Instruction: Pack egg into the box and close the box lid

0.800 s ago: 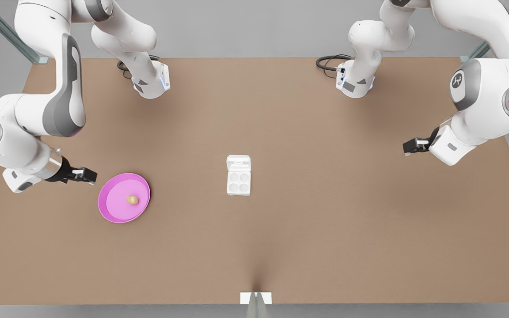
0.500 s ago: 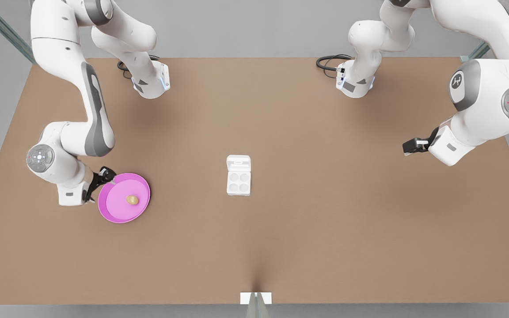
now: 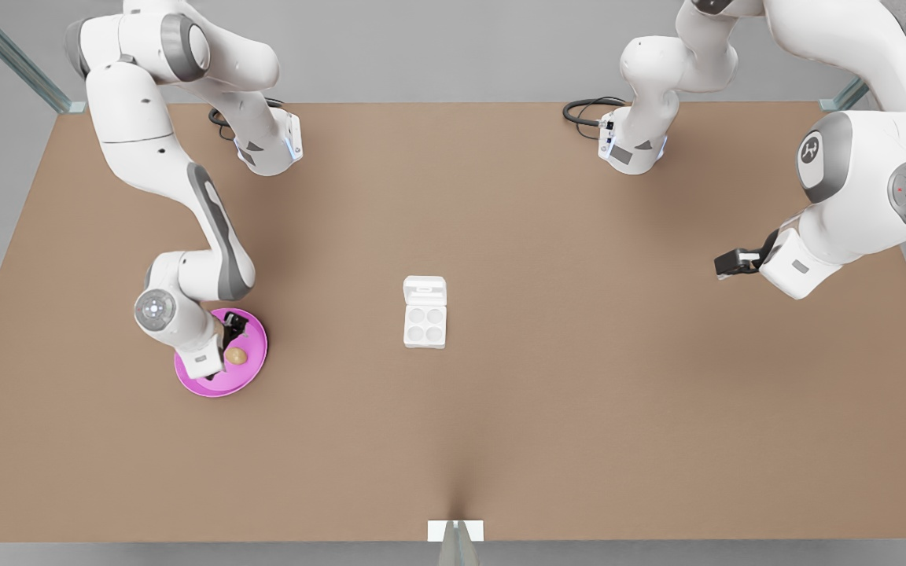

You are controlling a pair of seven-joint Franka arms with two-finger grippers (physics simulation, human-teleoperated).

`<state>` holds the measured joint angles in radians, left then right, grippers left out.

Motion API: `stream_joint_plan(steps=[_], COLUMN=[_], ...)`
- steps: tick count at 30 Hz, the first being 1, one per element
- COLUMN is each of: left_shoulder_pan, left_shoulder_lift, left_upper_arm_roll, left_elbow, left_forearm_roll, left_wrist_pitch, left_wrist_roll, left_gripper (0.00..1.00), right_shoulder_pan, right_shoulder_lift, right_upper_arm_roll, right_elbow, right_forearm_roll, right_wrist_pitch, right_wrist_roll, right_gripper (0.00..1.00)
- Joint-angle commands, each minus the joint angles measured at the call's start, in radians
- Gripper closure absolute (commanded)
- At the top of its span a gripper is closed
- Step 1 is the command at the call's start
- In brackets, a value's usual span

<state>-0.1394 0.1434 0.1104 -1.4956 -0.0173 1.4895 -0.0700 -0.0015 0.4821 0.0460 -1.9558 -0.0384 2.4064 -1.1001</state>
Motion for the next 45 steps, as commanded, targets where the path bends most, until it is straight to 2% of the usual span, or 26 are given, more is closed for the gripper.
stream_joint_plan(steps=[1, 14, 25, 27, 28, 35, 45], left_shoulder_pan=[0.000, 0.001, 0.000, 0.000, 0.000, 0.000, 0.000], left_shoulder_lift=[-0.001, 0.002, 0.010, 0.012, 0.012, 0.012, 0.016], left_upper_arm_roll=[0.000, -0.001, -0.001, 0.000, 0.000, 0.000, 0.000], left_elbow=[0.000, 0.000, 0.000, 0.000, 0.000, 0.000, 0.000], left_forearm_roll=[0.000, -0.001, -0.001, 0.000, -0.001, 0.000, 0.000], left_wrist_pitch=[0.000, -0.003, -0.009, -0.009, -0.011, -0.011, -0.009], left_wrist_roll=[-0.001, 0.001, 0.001, -0.001, -0.001, -0.001, -0.001], left_gripper=[0.00, 0.00, 0.00, 0.00, 0.00, 0.00, 0.00], right_shoulder_pan=[0.000, -0.009, -0.017, -0.017, -0.018, -0.017, -0.018], right_shoulder_lift=[0.001, 0.095, 0.105, 0.113, 0.115, 0.121, 0.121], right_upper_arm_roll=[0.000, 0.000, -0.005, -0.005, -0.005, -0.005, -0.005], right_elbow=[0.000, 0.049, 0.046, 0.048, 0.048, 0.054, 0.061], right_forearm_roll=[0.000, 0.000, 0.000, 0.000, 0.000, 0.002, 0.002], right_wrist_pitch=[0.000, 0.003, 0.003, 0.003, 0.003, 0.003, 0.003], right_wrist_roll=[-0.018, -0.049, -0.047, -0.047, -0.047, -0.047, -0.047], right_gripper=[0.00, 0.00, 0.00, 0.23, 0.27, 0.37, 0.42])
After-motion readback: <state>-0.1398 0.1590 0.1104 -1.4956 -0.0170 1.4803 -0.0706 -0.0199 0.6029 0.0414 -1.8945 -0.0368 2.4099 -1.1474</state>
